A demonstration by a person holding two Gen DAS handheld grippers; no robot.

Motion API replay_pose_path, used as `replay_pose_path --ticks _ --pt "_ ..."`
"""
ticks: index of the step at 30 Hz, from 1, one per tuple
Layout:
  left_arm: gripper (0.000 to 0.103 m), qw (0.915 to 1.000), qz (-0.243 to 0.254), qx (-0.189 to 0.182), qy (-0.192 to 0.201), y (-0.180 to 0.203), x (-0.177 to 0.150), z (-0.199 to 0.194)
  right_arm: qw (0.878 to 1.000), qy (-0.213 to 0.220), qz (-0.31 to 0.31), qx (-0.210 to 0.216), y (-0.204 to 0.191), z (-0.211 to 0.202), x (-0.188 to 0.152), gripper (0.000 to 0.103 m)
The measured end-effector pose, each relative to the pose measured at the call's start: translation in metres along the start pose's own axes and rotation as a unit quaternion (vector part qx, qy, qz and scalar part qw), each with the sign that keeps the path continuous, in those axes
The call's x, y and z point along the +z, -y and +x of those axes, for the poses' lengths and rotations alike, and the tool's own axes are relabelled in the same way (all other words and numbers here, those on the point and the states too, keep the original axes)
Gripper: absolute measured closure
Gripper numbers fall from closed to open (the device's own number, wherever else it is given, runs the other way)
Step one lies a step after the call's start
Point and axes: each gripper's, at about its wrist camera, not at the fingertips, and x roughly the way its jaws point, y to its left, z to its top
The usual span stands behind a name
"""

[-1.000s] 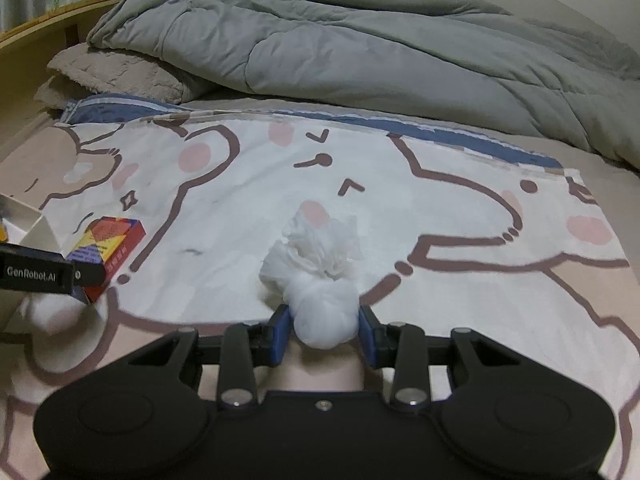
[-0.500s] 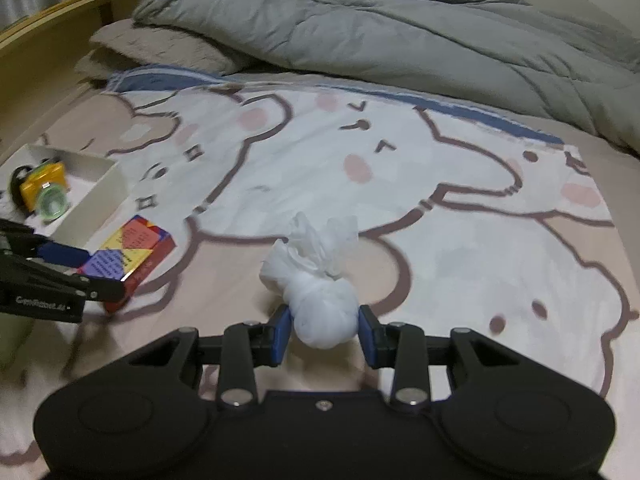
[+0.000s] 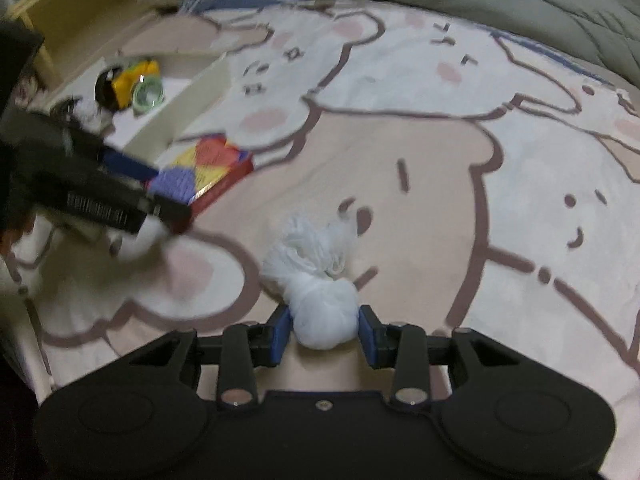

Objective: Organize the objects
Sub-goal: 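Lift the card box with the left tool while the right tool lifts the tissue bundle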

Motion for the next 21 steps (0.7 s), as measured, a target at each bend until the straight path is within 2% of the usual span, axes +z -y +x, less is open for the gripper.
replay_pose_path --ticks 1,2,5,8,11,13,14,15,16,21 --pt "0.037 1.0000 -0.004 0.000 0.001 0.000 0.002 0.002 1.000 -0.003 -0.004 -0.003 -0.003 0.002 -0.001 0.051" --pt "0.037 1.0000 -0.005 0.002 0.001 0.000 0.003 0.004 1.000 -0.003 -0.004 -0.003 -0.005 0.003 0.000 0.047" --pt "0.037 1.0000 -0.003 0.007 0.001 0.001 0.008 0.012 1.000 0.006 -0.005 -0.007 -0.008 0.004 0.005 0.045" --pt "0.037 0.9999 0.001 0.007 -0.008 0.001 0.012 0.022 1.000 0.012 -0.013 -0.012 -0.008 0.006 0.011 0.048" --pt "0.043 0.9996 0.022 0.013 -0.010 0.003 0.013 0.025 0.999 -0.004 -0.032 -0.015 -0.010 0.015 0.012 0.051" --pt "0.043 0.9998 0.018 0.006 -0.007 -0.001 0.013 0.024 0.999 -0.011 -0.048 -0.019 -0.012 0.019 0.009 0.052" --pt "0.043 0.9999 0.015 0.003 -0.005 -0.002 0.013 0.023 0.998 -0.009 -0.056 -0.020 -0.013 0.019 0.008 0.054" --pt "0.043 0.9999 0.012 0.001 -0.003 -0.004 0.013 0.022 0.998 -0.006 -0.059 -0.019 -0.014 0.019 0.009 0.063" --pt "0.043 1.0000 0.010 0.001 0.001 -0.005 0.014 0.021 0.998 -0.002 -0.058 -0.016 -0.014 0.017 0.010 0.068" --pt "0.043 0.9994 -0.009 0.001 0.033 -0.013 0.019 0.005 0.998 0.032 -0.049 -0.023 -0.014 0.007 0.020 0.070"
